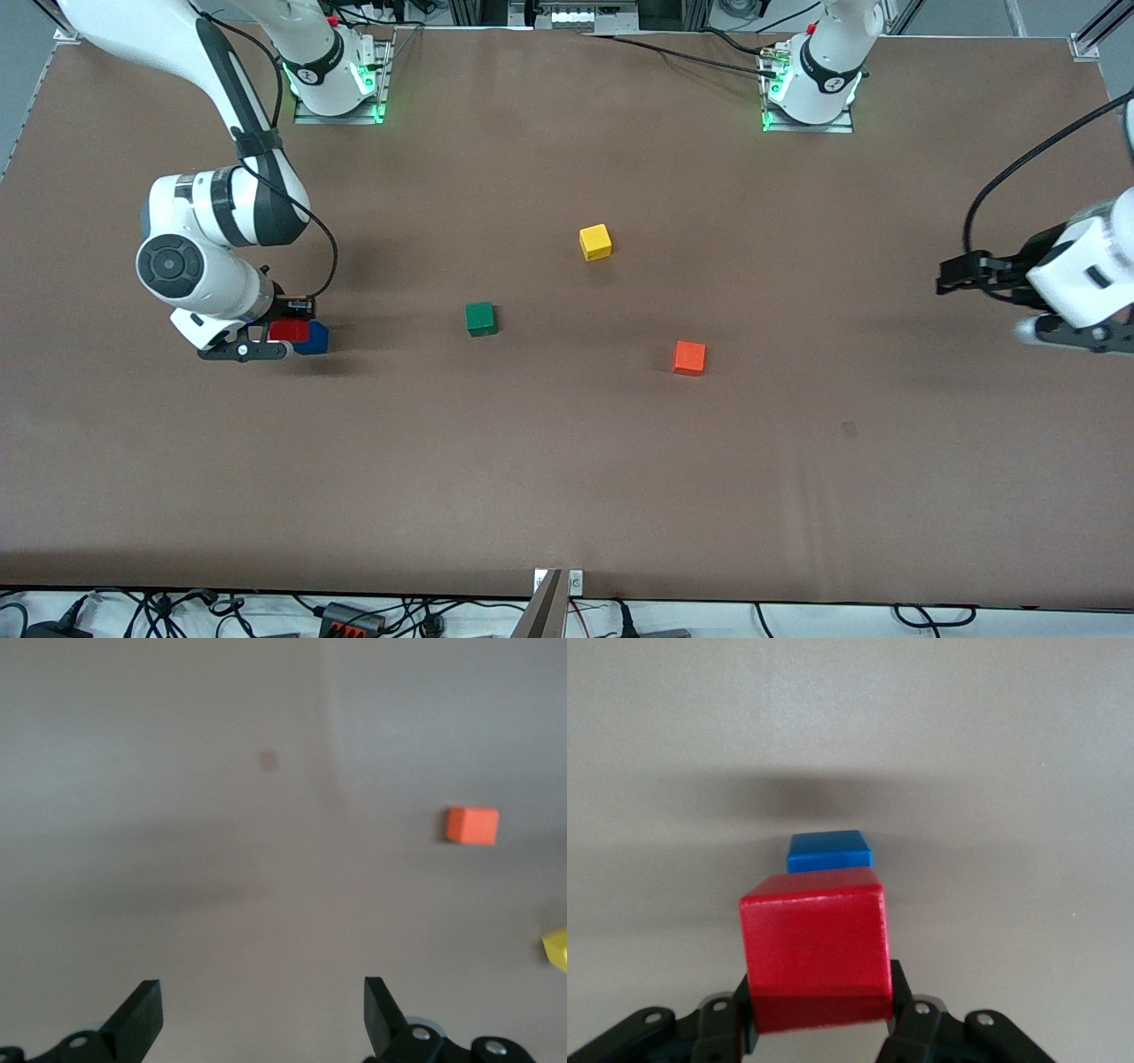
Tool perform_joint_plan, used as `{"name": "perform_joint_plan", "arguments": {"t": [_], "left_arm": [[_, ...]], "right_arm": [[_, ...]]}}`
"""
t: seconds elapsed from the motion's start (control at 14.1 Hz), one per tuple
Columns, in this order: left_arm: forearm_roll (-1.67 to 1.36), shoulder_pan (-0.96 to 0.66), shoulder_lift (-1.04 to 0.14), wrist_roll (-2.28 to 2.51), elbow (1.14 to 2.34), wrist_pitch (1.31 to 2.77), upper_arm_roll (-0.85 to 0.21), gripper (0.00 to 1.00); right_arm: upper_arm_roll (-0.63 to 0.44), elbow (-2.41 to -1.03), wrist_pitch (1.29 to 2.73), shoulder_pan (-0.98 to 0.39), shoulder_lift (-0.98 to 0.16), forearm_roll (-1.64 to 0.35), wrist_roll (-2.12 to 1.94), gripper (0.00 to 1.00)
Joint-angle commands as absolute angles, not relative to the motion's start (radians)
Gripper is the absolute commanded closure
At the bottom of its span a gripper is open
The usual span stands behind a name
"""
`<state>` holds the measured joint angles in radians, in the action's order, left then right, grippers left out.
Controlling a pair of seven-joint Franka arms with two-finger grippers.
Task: Pass red block to right arm, stack on blue
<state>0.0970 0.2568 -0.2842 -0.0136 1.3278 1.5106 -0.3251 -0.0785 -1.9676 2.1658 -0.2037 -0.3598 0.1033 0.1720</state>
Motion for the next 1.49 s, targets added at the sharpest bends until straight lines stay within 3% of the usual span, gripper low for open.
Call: {"name": "perform_joint_plan", "arguments": {"t": [0.0,0.21,0.36,1.35,1.42], "left_arm": [[0.058,0.06,-0.16,-0.017,1.443,1.581,-0.099,0.0],[-0.018,-0.061,-0.04,-0.023,1.628,1.685,0.059,0.0],[-0.021,-0.081,0.014,-0.023,1.718,1.715,0.078,0.0],[-0.021,-0.021,0.006,-0.094,1.718,1.661,0.026,0.0],[-0.021,-0.021,0.006,-0.094,1.718,1.66,0.026,0.0]], "right_arm": [[-0.077,-2.029,2.233,-0.199,-0.327,0.124,0.209,1.0],[-0.078,-2.101,2.354,-0.186,-0.325,0.124,0.215,1.0],[-0.078,-2.121,2.378,-0.187,-0.324,0.124,0.248,1.0],[-0.078,-2.155,2.37,-0.19,-0.311,0.126,0.261,1.0],[-0.078,-2.155,2.37,-0.19,-0.313,0.126,0.262,0.93]]}}
